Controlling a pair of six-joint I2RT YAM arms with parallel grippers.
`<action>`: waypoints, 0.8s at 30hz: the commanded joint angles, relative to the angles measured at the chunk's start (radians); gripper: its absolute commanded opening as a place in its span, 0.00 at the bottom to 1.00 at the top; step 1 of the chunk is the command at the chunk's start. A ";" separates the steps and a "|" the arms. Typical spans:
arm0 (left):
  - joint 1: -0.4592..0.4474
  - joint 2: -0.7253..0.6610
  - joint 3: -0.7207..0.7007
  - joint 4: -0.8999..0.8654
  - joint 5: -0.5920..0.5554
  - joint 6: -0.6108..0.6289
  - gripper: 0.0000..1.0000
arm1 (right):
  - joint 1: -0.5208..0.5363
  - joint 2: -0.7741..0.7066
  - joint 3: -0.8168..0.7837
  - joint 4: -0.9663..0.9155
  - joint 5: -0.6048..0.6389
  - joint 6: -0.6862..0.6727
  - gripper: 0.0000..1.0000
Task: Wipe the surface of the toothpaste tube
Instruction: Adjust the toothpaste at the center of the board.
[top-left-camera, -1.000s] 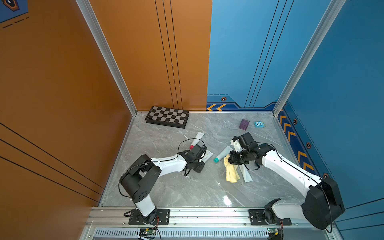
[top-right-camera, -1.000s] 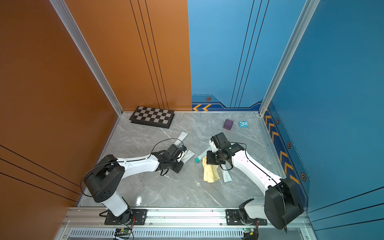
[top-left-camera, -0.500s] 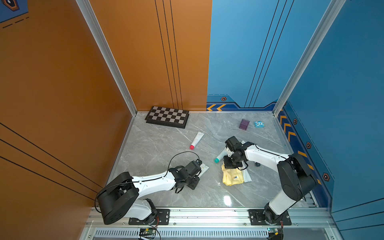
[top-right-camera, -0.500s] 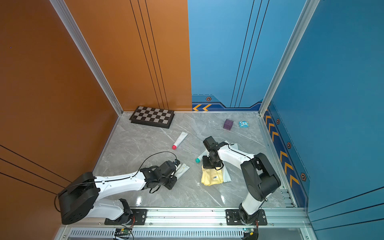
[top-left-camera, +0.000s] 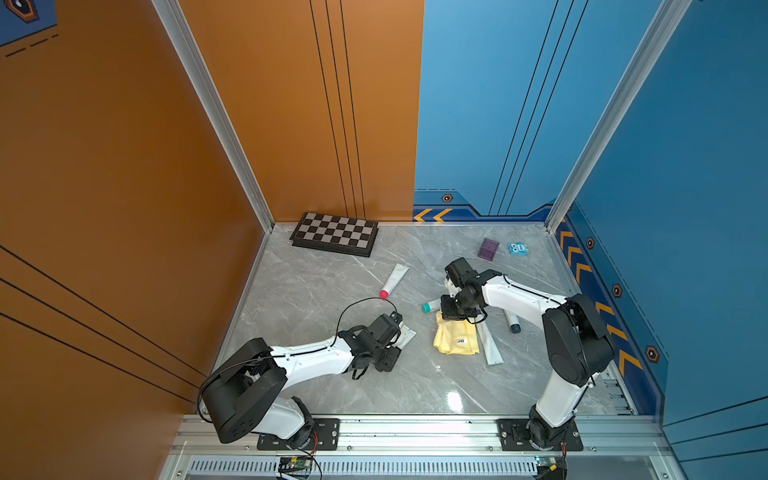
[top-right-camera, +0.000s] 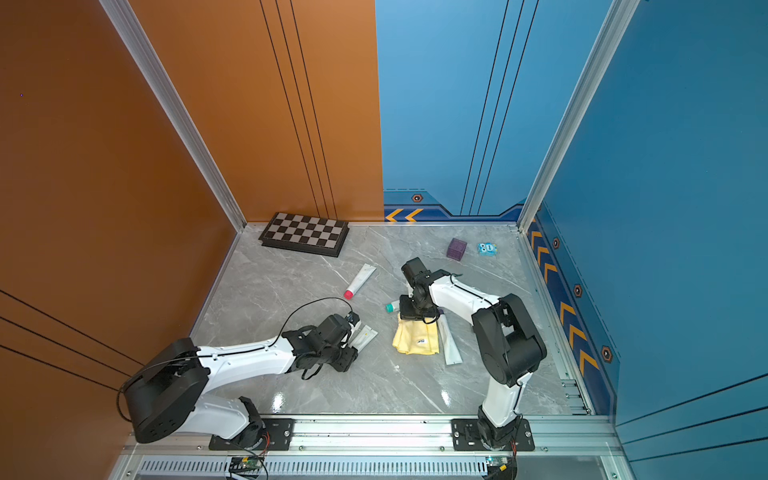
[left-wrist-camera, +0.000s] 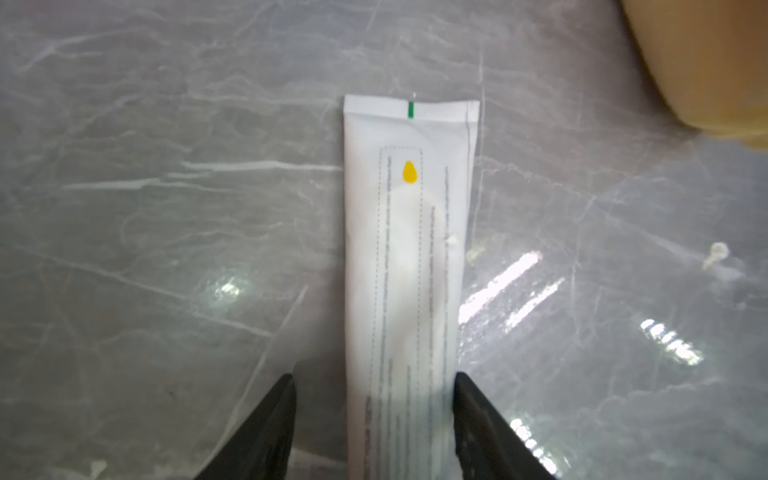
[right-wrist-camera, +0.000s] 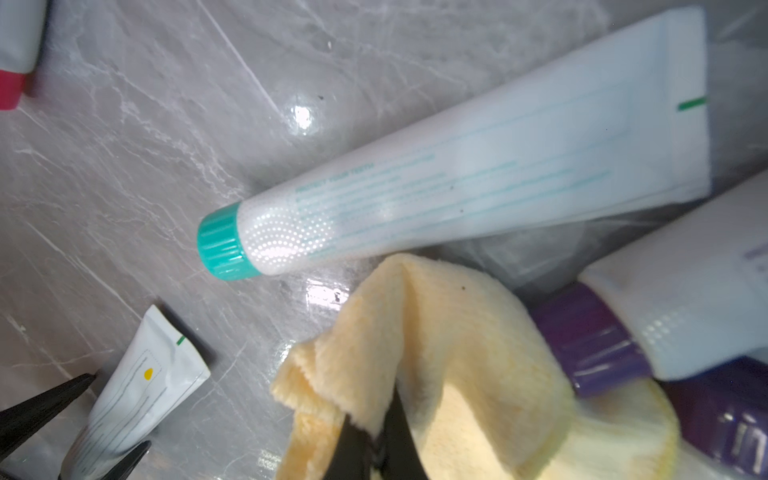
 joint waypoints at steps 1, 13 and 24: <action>0.009 0.053 0.020 0.088 0.088 0.044 0.59 | -0.010 -0.068 -0.019 -0.041 0.036 -0.016 0.00; -0.038 0.070 -0.004 0.111 0.178 0.098 0.32 | 0.013 -0.137 -0.055 -0.069 0.026 -0.027 0.00; -0.085 -0.005 -0.045 0.081 0.144 0.058 0.61 | 0.113 -0.122 -0.081 -0.076 0.009 -0.042 0.00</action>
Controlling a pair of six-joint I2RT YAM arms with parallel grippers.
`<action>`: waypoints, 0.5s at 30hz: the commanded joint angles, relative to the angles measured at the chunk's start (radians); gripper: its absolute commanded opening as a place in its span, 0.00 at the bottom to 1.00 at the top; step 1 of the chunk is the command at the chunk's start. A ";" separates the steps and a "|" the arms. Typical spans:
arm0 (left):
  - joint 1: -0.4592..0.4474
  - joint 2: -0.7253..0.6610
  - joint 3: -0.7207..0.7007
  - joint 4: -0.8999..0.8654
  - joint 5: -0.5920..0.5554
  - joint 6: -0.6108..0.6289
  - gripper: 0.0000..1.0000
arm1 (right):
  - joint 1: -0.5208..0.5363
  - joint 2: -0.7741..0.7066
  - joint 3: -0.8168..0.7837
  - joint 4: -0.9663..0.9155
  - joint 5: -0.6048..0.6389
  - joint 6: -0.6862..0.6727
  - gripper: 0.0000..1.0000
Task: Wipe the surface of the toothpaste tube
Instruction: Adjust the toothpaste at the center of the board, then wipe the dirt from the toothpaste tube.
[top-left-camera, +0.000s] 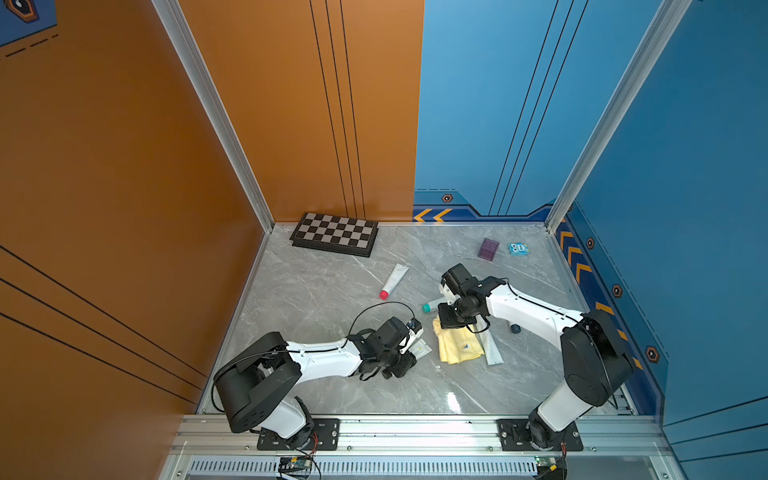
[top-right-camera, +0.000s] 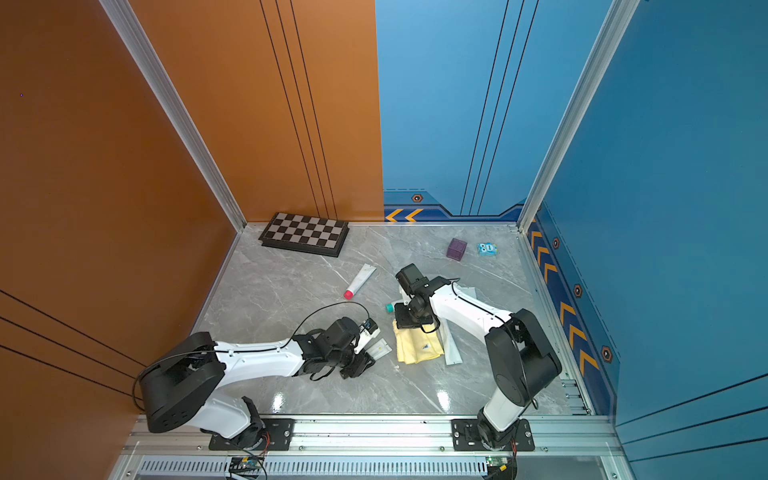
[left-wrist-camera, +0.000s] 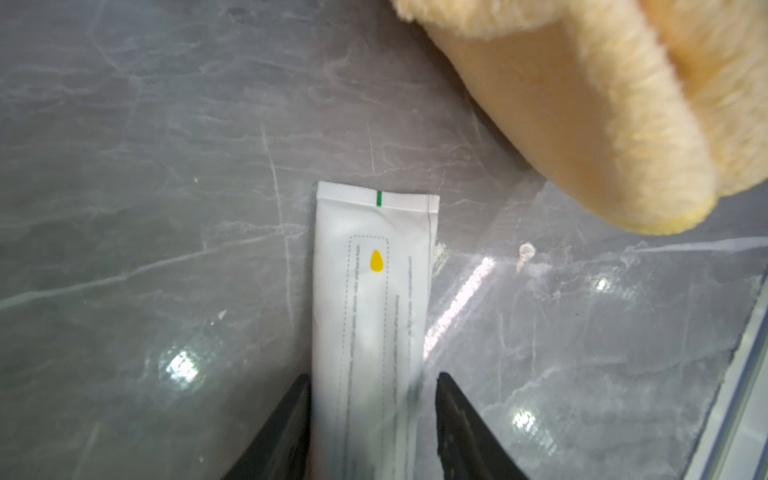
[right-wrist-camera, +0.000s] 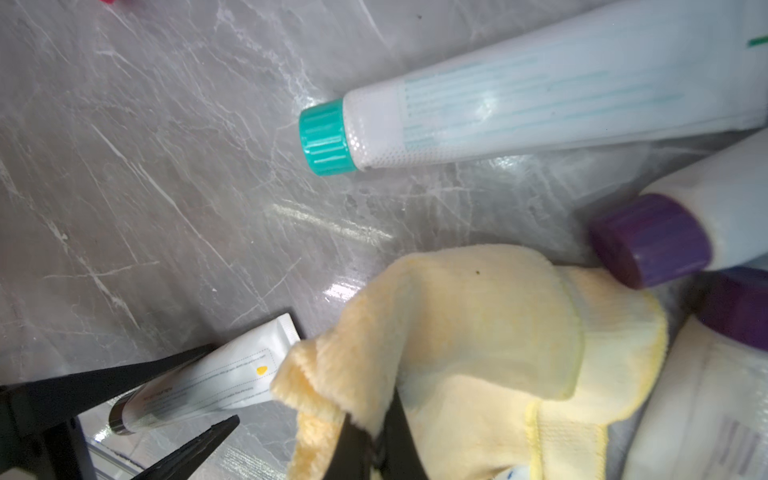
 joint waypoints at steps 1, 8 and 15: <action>-0.009 -0.057 -0.026 -0.092 -0.039 -0.028 0.63 | 0.021 -0.006 -0.015 -0.037 -0.001 -0.019 0.00; -0.011 -0.164 -0.078 -0.144 -0.059 -0.096 0.64 | 0.096 0.050 -0.001 -0.020 -0.059 -0.019 0.00; -0.011 -0.178 -0.134 -0.089 -0.050 -0.134 0.62 | 0.149 0.114 0.010 0.036 -0.122 0.010 0.00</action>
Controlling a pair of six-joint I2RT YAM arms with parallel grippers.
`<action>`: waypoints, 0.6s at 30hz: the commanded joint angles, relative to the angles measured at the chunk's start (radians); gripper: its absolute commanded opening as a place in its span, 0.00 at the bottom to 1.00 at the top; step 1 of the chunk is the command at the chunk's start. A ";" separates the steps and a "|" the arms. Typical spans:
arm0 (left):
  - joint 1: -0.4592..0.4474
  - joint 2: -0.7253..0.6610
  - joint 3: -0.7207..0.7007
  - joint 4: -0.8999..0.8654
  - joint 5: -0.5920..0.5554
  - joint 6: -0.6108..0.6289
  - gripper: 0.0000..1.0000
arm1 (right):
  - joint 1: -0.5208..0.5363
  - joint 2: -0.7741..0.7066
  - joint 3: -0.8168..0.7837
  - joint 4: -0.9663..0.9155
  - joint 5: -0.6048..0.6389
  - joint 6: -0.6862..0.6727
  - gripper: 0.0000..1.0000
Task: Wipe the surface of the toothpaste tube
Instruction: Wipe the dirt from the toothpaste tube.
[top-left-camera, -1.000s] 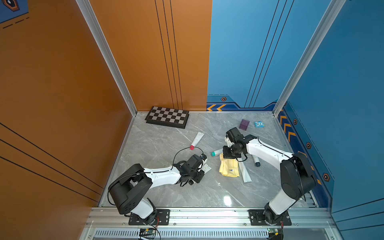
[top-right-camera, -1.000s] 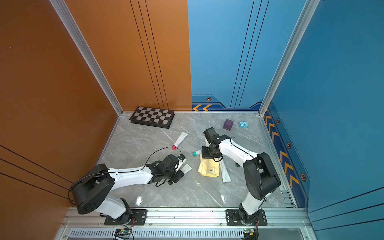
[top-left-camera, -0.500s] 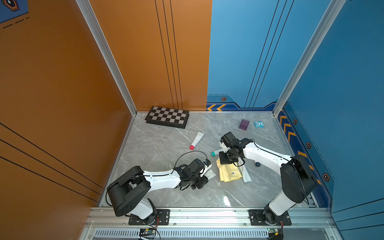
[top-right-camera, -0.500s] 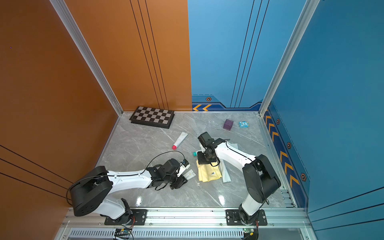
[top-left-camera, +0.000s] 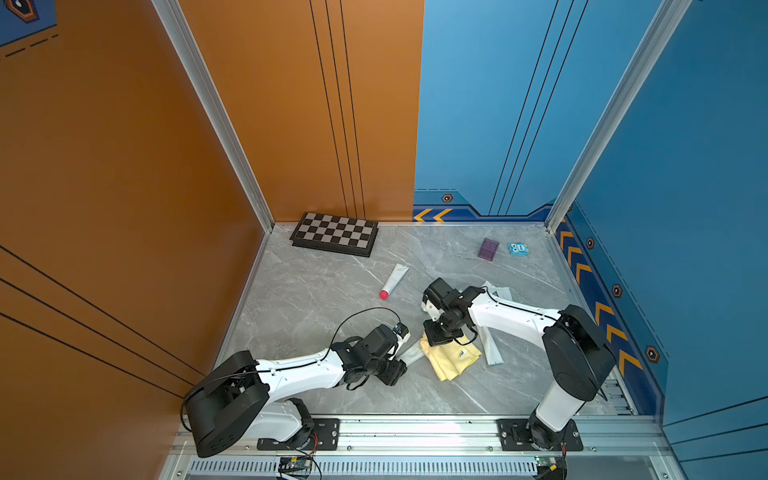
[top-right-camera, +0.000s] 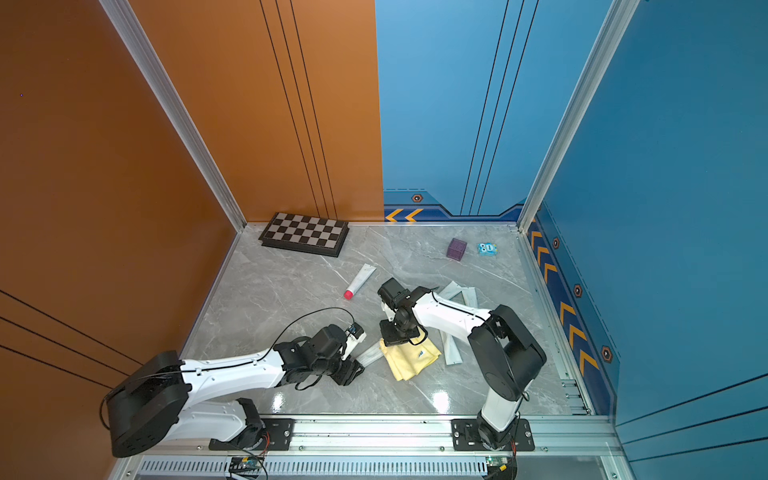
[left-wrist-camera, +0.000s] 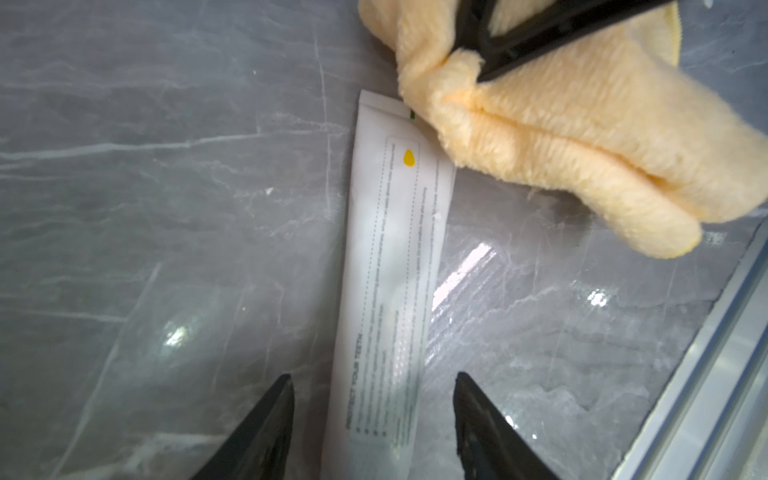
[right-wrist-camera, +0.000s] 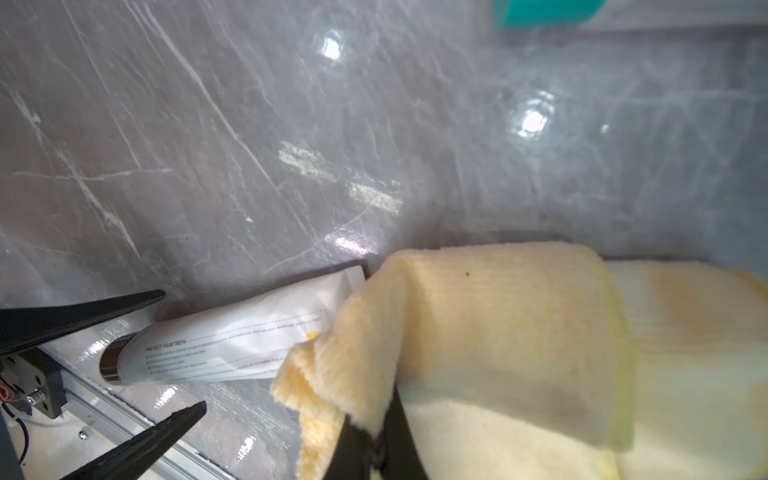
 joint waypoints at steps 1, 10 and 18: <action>-0.009 -0.009 -0.037 0.012 -0.016 -0.039 0.62 | 0.013 0.024 0.020 0.024 -0.040 0.014 0.00; -0.040 -0.108 -0.144 0.075 -0.096 -0.115 0.53 | 0.025 0.033 0.055 0.007 -0.037 0.017 0.00; -0.045 -0.074 -0.135 0.085 -0.092 -0.103 0.52 | 0.029 0.036 0.087 -0.016 0.001 0.014 0.00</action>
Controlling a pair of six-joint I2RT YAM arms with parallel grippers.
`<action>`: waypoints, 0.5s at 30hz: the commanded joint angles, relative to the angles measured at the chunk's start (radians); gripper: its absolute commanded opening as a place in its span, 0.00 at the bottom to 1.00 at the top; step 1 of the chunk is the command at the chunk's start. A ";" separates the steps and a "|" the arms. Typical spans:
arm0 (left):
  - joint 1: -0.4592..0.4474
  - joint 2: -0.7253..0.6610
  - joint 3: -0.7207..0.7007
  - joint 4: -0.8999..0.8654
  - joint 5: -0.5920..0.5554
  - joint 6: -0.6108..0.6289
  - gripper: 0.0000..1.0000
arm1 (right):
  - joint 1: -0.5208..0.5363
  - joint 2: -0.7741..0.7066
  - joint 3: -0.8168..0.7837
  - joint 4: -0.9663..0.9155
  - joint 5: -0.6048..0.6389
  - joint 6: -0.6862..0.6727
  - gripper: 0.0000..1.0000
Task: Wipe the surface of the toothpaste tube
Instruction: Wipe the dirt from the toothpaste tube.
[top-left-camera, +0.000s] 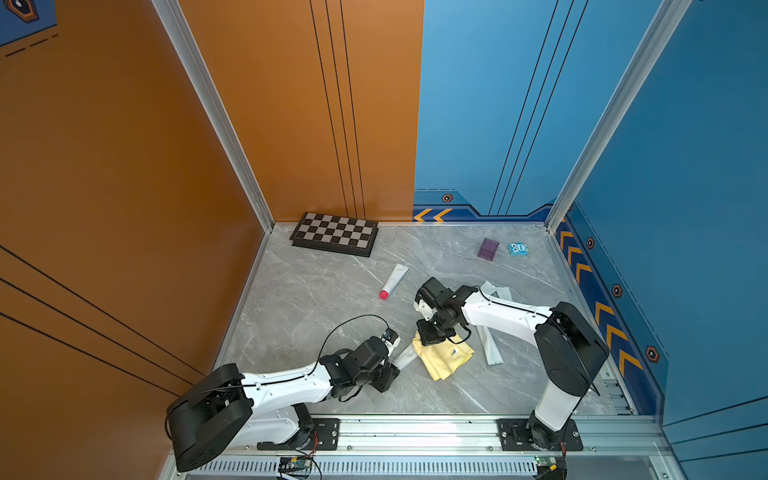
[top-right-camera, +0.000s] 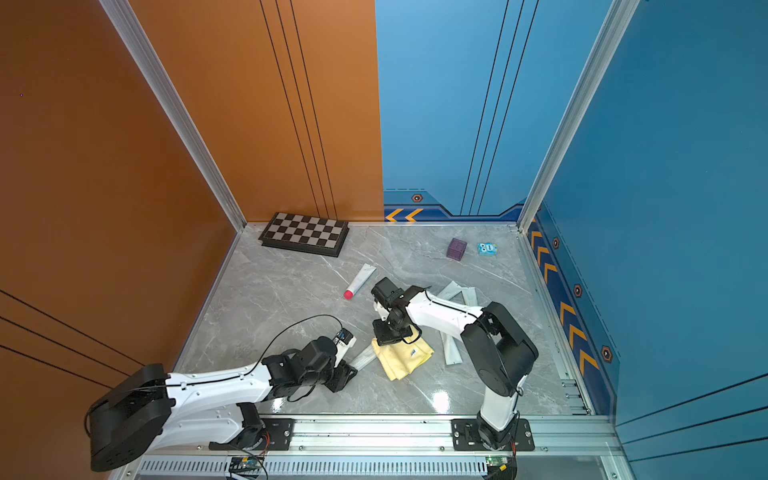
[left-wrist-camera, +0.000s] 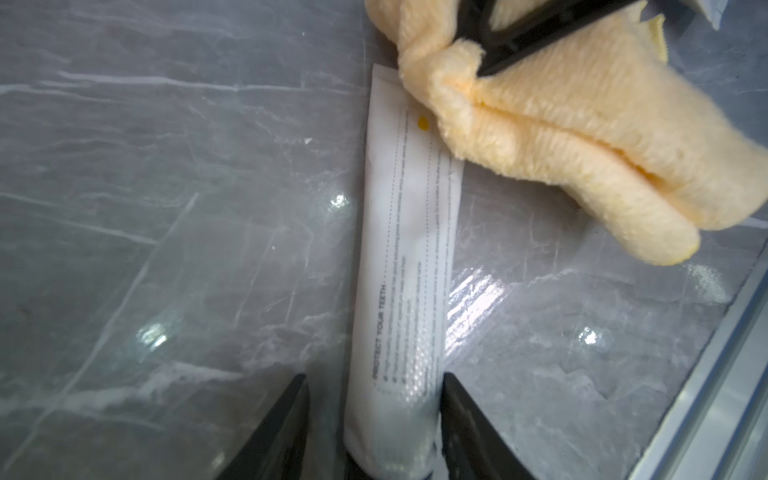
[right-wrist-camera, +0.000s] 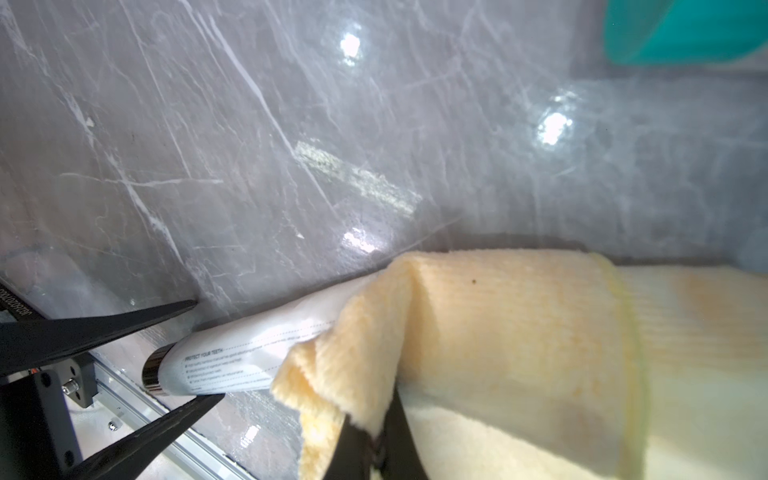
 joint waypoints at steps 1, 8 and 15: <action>-0.011 0.046 0.005 -0.026 -0.018 -0.007 0.52 | 0.011 0.016 0.041 -0.029 0.027 0.008 0.00; -0.020 0.074 0.017 -0.026 -0.021 0.003 0.44 | 0.013 0.080 0.084 -0.042 0.042 -0.004 0.00; -0.023 0.073 0.016 -0.026 -0.020 0.005 0.37 | 0.023 0.127 0.073 -0.045 0.075 -0.016 0.00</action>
